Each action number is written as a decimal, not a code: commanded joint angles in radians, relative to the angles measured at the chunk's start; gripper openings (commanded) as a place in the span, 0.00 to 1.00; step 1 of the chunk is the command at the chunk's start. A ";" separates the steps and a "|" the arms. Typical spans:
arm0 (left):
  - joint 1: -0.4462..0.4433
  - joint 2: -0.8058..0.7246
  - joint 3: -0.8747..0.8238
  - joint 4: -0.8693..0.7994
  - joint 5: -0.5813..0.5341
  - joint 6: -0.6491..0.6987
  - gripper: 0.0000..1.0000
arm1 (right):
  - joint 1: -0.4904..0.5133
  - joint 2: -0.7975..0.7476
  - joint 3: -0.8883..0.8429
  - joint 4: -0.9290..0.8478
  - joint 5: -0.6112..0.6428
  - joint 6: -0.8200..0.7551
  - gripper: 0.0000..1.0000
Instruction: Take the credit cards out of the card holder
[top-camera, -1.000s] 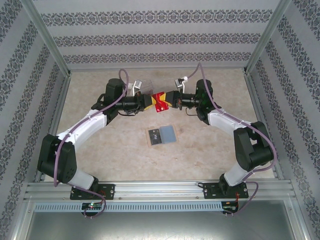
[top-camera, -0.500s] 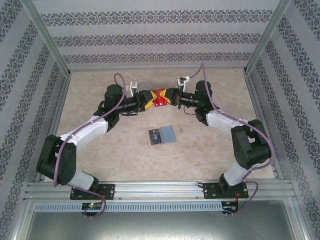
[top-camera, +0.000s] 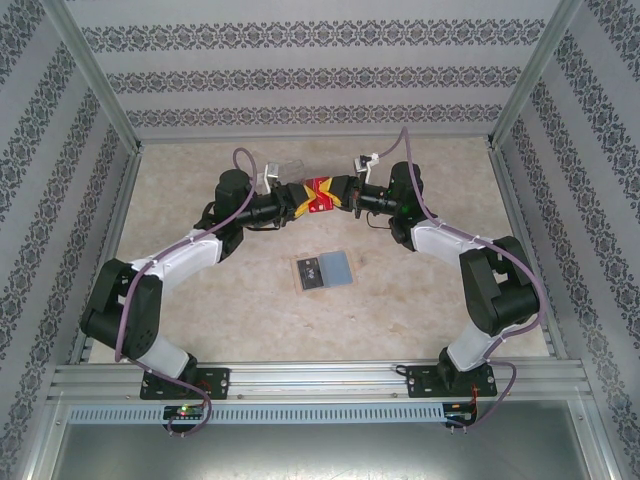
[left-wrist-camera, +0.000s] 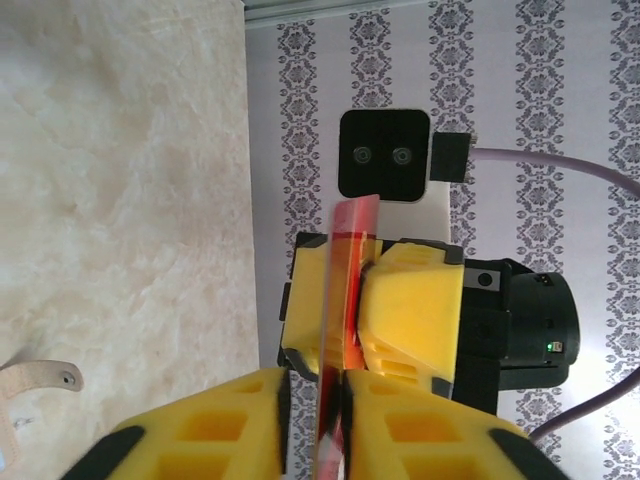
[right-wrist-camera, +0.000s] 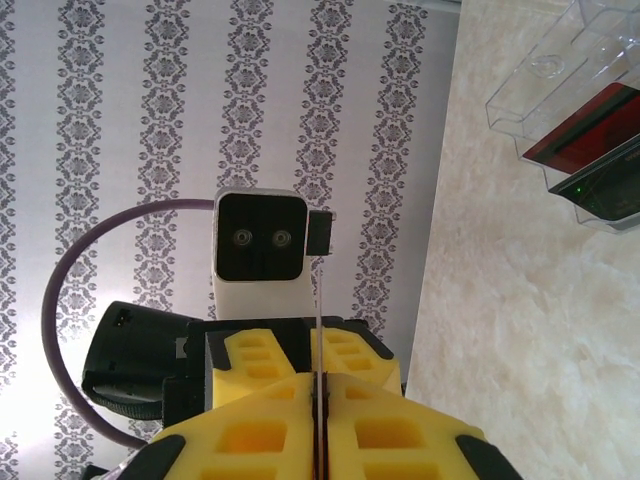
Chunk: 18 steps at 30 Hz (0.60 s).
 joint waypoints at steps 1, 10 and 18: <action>-0.008 0.008 0.052 0.003 0.017 0.045 0.12 | 0.015 0.011 -0.010 0.031 -0.006 -0.019 0.12; 0.072 -0.021 0.198 -0.661 -0.068 0.560 0.00 | -0.011 -0.030 -0.058 -0.303 0.089 -0.292 0.51; 0.089 0.059 0.454 -1.147 -0.498 1.095 0.00 | -0.012 -0.063 -0.075 -0.539 0.215 -0.502 0.87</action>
